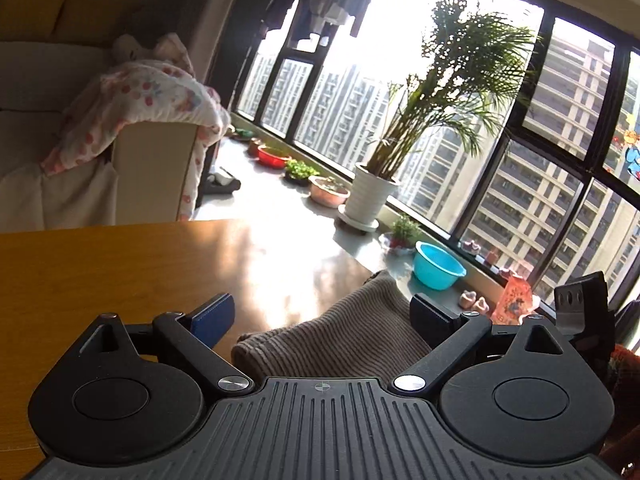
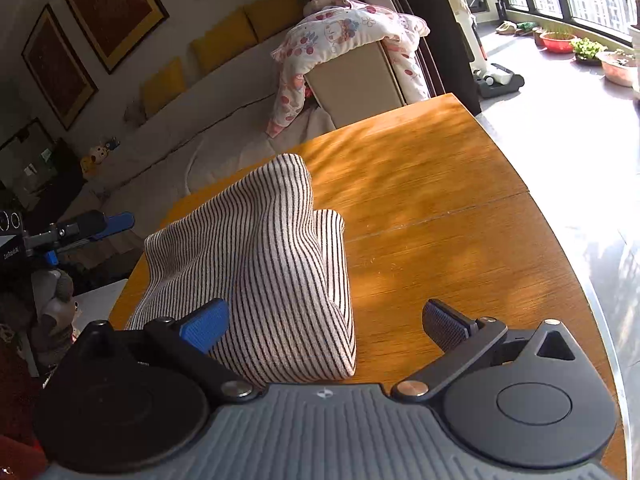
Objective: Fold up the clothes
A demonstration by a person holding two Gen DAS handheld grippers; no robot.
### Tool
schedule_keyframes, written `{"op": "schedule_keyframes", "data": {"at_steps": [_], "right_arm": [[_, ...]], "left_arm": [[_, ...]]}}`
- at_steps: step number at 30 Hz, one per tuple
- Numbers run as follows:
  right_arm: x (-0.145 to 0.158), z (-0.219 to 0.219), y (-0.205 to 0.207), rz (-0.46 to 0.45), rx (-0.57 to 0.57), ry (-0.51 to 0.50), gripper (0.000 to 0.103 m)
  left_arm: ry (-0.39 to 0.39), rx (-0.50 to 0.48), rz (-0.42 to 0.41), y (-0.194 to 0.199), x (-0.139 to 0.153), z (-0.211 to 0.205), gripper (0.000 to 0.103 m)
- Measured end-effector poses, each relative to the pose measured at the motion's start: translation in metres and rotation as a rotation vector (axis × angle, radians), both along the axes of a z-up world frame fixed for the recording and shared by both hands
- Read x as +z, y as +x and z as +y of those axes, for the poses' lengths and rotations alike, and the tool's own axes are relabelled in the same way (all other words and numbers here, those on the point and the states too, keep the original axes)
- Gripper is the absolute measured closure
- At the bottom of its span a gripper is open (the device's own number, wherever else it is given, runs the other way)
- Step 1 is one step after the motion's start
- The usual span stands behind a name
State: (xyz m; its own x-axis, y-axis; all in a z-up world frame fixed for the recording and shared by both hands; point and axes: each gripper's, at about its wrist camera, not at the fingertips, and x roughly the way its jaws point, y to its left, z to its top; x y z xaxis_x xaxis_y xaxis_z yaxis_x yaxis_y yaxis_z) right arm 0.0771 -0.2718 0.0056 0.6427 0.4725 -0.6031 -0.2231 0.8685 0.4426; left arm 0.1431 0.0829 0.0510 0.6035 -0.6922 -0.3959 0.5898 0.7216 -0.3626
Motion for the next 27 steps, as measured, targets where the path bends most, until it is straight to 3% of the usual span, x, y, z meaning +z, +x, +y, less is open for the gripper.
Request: {"op": "schedule_keyframes", "data": {"at_steps": [6,11,14,17,20,27], "right_arm": [[-0.013,0.008,-0.018,0.036,0.029,0.053,0.0],[-0.025,0.02,-0.025,0.083,0.078,0.08,0.0],[-0.028,0.026,-0.027,0.078,0.121,0.169,0.001],[-0.03,0.037,-0.018,0.079,0.145,0.194,0.018],[-0.031,0.047,-0.006,0.09,0.143,0.163,0.026],[-0.018,0.052,0.029,0.024,0.094,0.08,0.026]], "left_arm": [[0.094,-0.024,0.077,0.021,-0.028,-0.038,0.005],[0.065,0.031,0.174,0.043,-0.047,-0.03,0.005],[0.124,0.068,0.235,0.052,-0.059,-0.028,0.004],[0.061,0.079,0.311,0.054,-0.074,-0.016,0.003],[0.052,0.086,0.306,0.045,-0.077,-0.009,0.004],[0.106,0.131,0.261,0.006,-0.073,0.002,0.012]]}}
